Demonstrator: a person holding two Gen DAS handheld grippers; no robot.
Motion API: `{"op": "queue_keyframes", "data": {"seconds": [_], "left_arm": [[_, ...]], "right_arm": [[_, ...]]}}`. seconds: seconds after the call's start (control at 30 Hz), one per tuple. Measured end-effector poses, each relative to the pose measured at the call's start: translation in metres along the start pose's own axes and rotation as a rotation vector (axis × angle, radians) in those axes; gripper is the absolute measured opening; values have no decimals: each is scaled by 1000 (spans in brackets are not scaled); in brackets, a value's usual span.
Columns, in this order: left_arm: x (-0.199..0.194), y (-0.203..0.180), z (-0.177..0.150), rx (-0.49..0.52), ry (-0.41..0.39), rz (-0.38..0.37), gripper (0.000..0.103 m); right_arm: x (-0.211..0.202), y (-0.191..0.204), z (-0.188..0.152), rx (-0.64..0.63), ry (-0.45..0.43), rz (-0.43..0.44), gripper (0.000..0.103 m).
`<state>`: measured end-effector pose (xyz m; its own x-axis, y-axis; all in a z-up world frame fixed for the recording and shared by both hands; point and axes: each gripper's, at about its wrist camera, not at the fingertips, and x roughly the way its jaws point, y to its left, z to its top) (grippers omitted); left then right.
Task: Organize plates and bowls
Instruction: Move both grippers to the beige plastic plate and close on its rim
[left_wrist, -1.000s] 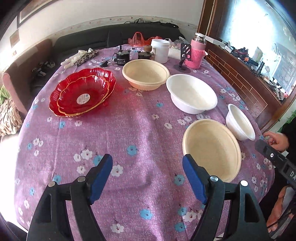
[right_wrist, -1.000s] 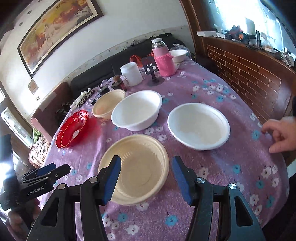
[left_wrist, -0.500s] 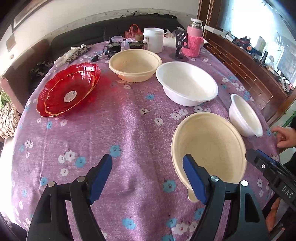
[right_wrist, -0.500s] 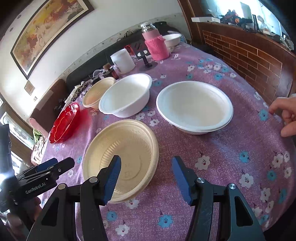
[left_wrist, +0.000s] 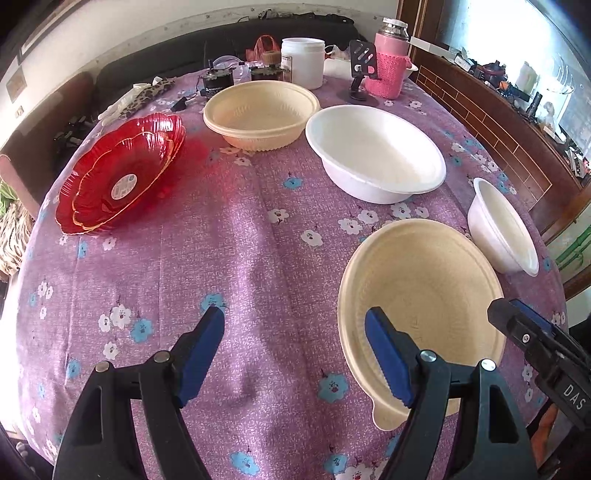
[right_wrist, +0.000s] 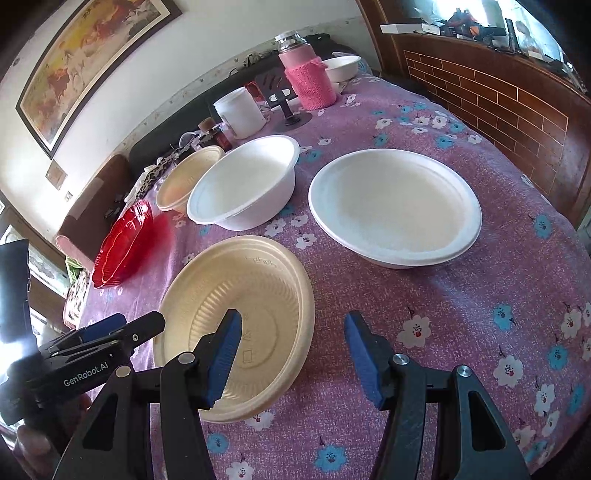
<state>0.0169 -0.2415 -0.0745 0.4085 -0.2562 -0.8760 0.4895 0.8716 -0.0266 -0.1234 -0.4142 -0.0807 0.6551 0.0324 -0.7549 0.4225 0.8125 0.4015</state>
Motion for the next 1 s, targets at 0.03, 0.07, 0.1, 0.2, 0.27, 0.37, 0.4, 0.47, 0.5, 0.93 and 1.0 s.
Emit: {"op": "queue_keyframes", "data": {"seconds": [0.03, 0.07, 0.1, 0.2, 0.27, 0.37, 0.4, 0.47, 0.5, 0.93, 1.0], "left_arm": [[1, 0, 0, 0, 3, -1, 78], [2, 0, 0, 1, 5, -2, 78], [3, -1, 0, 1, 8, -3, 78], [5, -1, 1, 0, 11, -4, 78], [5, -1, 1, 0, 12, -6, 78], [6, -1, 1, 1, 11, -3, 78], [6, -1, 1, 1, 12, -2, 78], [8, -1, 2, 0, 15, -3, 78], [8, -1, 2, 0, 16, -4, 78], [18, -4, 3, 8, 32, -10, 78], [20, -4, 3, 7, 34, -13, 78]], "right_arm": [[1, 0, 0, 4, 1, 0, 62], [2, -1, 0, 6, 4, 0, 62], [3, -1, 1, 7, 6, -2, 62], [5, -2, 1, 10, 10, -6, 62], [6, -2, 1, 12, 11, -8, 62], [7, -1, 2, 11, 14, -12, 62], [8, -1, 3, 12, 17, -13, 62], [10, -2, 3, 14, 21, -17, 62], [11, -2, 3, 16, 21, -17, 62], [23, -2, 4, 29, 42, -21, 62], [24, -2, 5, 33, 44, -23, 62]]}}
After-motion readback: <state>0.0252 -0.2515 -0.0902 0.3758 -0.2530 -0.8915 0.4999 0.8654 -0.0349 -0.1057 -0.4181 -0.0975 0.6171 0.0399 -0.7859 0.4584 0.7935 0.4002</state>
